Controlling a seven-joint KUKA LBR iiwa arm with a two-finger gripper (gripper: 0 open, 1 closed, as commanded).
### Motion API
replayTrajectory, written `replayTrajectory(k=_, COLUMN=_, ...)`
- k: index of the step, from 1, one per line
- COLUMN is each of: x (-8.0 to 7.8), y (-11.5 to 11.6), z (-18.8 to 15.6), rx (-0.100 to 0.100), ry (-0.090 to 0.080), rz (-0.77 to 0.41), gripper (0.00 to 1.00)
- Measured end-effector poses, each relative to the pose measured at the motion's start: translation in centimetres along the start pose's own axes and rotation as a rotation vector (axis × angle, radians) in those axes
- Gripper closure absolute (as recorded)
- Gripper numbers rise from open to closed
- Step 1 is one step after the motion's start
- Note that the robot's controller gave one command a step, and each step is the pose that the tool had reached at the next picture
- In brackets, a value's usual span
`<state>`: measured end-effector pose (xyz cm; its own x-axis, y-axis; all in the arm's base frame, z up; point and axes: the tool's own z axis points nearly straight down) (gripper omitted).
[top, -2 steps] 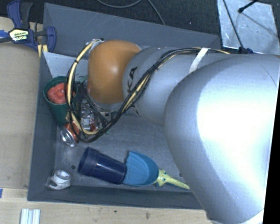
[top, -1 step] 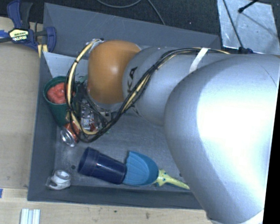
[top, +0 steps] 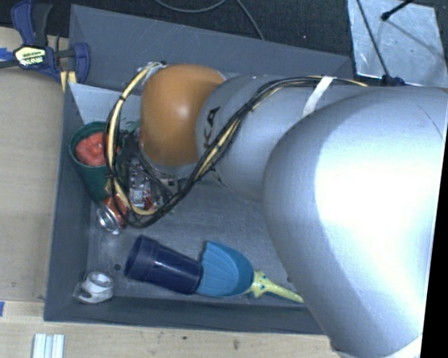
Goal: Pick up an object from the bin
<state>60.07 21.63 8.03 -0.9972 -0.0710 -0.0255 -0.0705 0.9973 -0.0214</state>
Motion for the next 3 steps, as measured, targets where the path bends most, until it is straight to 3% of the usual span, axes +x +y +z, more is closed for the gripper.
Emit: replayTrajectory(k=3, x=-1.9, y=-0.9, z=-1.1, rx=0.014, ry=0.0, rz=-0.092, gripper=1.0)
